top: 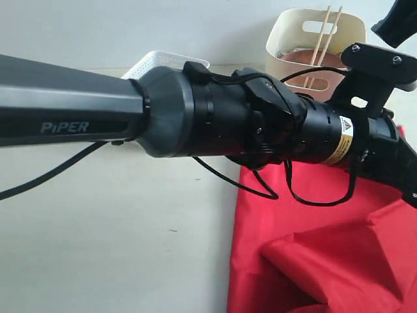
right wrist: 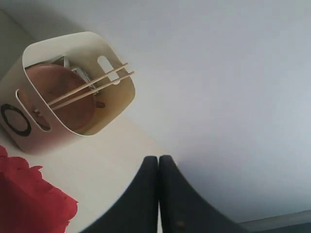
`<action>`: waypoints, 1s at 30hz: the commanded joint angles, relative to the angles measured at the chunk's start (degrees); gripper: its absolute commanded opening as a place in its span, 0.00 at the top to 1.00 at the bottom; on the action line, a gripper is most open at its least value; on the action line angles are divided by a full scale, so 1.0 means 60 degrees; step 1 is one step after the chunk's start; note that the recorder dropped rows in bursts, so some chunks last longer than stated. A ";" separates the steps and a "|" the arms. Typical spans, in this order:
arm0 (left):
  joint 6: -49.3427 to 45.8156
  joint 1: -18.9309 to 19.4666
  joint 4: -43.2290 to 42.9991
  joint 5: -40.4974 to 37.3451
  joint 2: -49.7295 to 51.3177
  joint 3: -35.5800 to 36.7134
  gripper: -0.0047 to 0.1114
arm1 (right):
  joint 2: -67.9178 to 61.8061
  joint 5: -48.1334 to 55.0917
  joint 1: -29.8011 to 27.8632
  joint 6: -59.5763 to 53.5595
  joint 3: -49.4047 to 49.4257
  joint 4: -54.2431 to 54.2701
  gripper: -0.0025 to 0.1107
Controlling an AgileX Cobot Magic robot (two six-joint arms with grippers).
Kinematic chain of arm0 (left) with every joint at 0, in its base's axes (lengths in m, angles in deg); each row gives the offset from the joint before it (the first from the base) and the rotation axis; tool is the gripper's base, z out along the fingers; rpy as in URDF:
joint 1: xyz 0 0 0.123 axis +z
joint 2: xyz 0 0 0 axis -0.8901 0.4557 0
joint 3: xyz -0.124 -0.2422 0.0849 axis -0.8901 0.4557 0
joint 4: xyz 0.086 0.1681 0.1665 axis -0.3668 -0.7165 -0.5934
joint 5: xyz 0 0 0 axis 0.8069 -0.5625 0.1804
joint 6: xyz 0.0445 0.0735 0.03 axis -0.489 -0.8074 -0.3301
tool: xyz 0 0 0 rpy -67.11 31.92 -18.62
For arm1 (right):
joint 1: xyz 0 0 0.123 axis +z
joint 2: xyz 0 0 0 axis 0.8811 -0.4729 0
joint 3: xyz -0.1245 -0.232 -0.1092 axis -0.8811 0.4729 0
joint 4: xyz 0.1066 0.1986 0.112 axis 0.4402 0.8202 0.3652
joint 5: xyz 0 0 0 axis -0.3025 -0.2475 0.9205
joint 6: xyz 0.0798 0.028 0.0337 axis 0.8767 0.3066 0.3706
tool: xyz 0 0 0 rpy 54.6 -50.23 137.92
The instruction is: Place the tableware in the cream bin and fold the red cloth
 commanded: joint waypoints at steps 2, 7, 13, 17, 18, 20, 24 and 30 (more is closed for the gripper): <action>0.0259 0.0841 -0.0569 0.2515 -0.0861 0.0058 0.11 | 0.0627 0.0167 -0.0632 0.0154 0.0020 -0.0105 0.98; 0.0451 0.1980 -0.0569 0.4359 -0.1638 0.0786 0.49 | 0.1321 -0.0307 -0.1746 0.0327 0.0020 0.0297 0.98; -0.0048 0.2714 -0.0569 0.4456 -0.2727 0.2356 0.94 | 0.1609 -0.0909 -0.2317 0.0258 0.0020 0.1868 0.98; -0.0609 0.3034 -0.0569 0.3989 -0.3762 0.3436 0.95 | 0.1244 -0.1128 -0.2340 -0.1072 0.0020 0.3689 0.98; -0.0834 0.3099 -0.0569 0.3810 -0.4096 0.3754 0.95 | 0.1108 -0.1149 -0.2340 -0.1528 0.0020 0.4429 0.98; -0.1112 0.3184 -0.0569 0.3144 -0.4806 0.4440 0.95 | 0.0778 -0.1168 -0.2340 -0.2399 0.0020 0.6141 0.98; -0.1606 0.3236 -0.0569 0.1172 -0.6196 0.5813 0.95 | -0.0009 -0.1148 -0.2340 -0.3962 0.0182 0.8855 0.98; -0.2095 0.3236 -0.0569 -0.1184 -0.7813 0.7287 0.95 | -0.1418 -0.1661 -0.2108 -0.6586 0.1147 1.2931 0.98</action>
